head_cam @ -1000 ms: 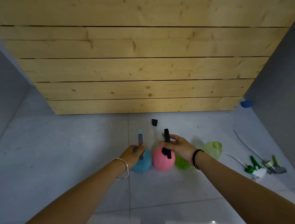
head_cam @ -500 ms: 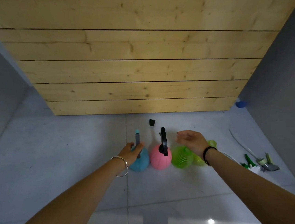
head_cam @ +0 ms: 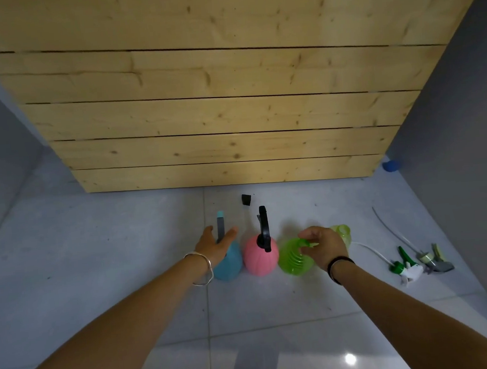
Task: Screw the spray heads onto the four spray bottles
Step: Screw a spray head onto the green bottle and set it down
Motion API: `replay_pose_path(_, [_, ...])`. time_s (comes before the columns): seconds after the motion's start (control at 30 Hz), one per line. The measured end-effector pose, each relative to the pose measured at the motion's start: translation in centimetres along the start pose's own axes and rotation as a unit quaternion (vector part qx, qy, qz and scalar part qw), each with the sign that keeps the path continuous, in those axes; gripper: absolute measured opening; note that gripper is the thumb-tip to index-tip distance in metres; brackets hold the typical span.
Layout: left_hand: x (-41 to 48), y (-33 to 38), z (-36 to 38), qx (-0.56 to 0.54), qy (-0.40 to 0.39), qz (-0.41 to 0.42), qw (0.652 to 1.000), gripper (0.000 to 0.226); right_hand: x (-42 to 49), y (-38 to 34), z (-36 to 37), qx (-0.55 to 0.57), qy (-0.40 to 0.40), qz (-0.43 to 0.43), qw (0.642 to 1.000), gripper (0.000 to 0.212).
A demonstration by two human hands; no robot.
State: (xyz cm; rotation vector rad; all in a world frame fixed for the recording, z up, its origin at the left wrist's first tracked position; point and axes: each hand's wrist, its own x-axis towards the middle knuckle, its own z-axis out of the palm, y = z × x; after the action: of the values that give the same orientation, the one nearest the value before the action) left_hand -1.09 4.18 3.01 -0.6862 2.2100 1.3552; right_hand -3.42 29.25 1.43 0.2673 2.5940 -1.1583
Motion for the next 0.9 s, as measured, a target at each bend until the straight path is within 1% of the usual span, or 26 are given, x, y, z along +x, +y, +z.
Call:
replay_pose_path(0.1, [-0.2,0.7,-0.1,-0.017,0.028,0.000,0.999,0.091,-0.3,-0.2,-1.0,-0.053,-0.005,-0.032,0.998,0.025])
replay_pose_path(0.17, [-0.4,1.4,-0.3,-0.005,0.063,0.014,0.998,0.097,-0.4,-1.1,-2.5,-0.065,0.002,-0.050,0.997,0.024])
replay_pose_path(0.27, [-1.6,3.3,-0.6,0.022,0.110,0.064,0.992,0.103,-0.8,-3.1,-5.9,-0.056,0.014,-0.079,0.995,0.020])
replay_pose_path(0.33, [-2.6,5.0,-0.7,0.031,0.141,0.095,0.985,0.106,-1.3,-4.3,-8.4,-0.043,0.012,-0.102,0.994,0.018])
replay_pose_path(0.4, [-3.6,6.9,-0.5,0.065,0.171,0.129,0.975,0.108,-2.0,-5.5,-11.0,-0.042,0.007,-0.124,0.991,0.017])
replay_pose_path(0.47, [-4.7,9.1,0.1,0.114,0.190,0.176,0.959,0.107,-3.0,-6.5,-13.8,-0.036,0.007,-0.143,0.989,0.019])
replay_pose_path(0.53, [-6.1,11.4,1.5,0.136,0.190,0.243,0.941,0.105,-4.2,-7.0,-16.5,-0.014,0.015,-0.158,0.987,0.020])
replay_pose_path(0.6, [-7.5,13.4,3.3,0.138,0.158,0.309,0.928,0.104,-5.3,-7.2,-18.6,0.013,0.028,-0.157,0.987,0.021])
replay_pose_path(0.67, [-8.9,15.0,5.7,0.143,0.088,0.356,0.919,0.105,-6.5,-6.6,-20.7,0.048,0.044,-0.142,0.988,0.021])
replay_pose_path(0.77, [-10.8,16.6,9.5,0.175,-0.030,0.372,0.911,0.107,-7.9,-5.1,-23.0,0.115,0.054,-0.121,0.985,0.019])
replay_pose_path(0.83, [-11.5,17.4,12.4,0.196,-0.080,0.375,0.903,0.108,-8.7,-3.6,-24.2,0.154,0.057,-0.103,0.981,0.021])
replay_pose_path(0.9, [-11.9,17.8,14.8,0.179,-0.118,0.370,0.904,0.106,-9.2,-2.0,-25.0,0.188,0.060,-0.090,0.976,0.020])
